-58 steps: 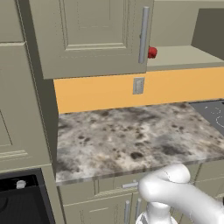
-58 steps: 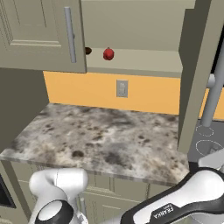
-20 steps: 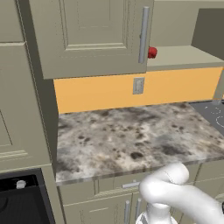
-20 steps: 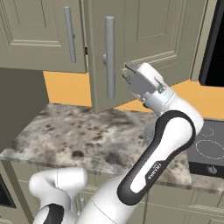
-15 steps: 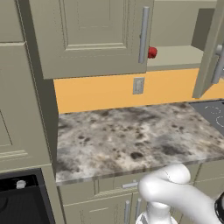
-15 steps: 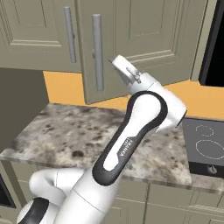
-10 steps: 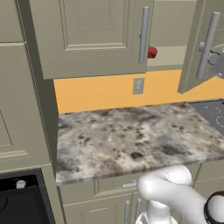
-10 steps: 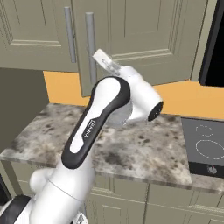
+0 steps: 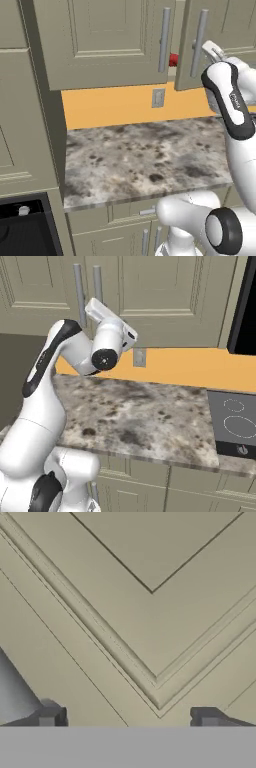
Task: Pick the sweet potato, bell pepper from the counter and place them in the cabinet. Then close the cabinet.
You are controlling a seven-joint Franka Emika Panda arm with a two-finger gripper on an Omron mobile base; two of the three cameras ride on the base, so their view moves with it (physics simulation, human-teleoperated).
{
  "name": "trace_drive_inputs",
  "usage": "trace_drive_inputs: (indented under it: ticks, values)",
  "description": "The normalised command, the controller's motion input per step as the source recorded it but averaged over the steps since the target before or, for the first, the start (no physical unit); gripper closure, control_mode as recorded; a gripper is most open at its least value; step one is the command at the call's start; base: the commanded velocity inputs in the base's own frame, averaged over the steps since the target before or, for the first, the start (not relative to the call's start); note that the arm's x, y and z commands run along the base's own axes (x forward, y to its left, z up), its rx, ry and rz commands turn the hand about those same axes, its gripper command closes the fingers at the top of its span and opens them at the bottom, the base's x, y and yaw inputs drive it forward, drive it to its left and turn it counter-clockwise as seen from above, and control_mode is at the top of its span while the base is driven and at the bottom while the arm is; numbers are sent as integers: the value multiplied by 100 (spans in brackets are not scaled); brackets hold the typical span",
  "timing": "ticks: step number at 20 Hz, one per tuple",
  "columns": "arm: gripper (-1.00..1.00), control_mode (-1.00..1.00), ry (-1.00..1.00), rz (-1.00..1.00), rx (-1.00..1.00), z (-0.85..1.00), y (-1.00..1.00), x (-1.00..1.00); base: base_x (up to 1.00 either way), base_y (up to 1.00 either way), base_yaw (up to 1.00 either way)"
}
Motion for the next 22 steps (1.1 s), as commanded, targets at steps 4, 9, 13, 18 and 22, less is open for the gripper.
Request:
trace_drive_inputs:
  ticks: [4, 9, 13, 18, 22]
  values:
    - [-100, -100, 33, -26, 6, 0, -5, 100, 0, 0, 0]
    - [-100, -100, 44, -10, 20, 11, -48, 100, 0, 0, 0]
    - [-100, -100, 45, -5, 28, 21, -76, 100, 0, 0, 0]
    - [-100, -100, 42, -7, 27, 10, -78, 100, 0, 0, 0]
    - [-100, -100, 6, 0, 19, -58, -86, -3, 0, 0, 0]
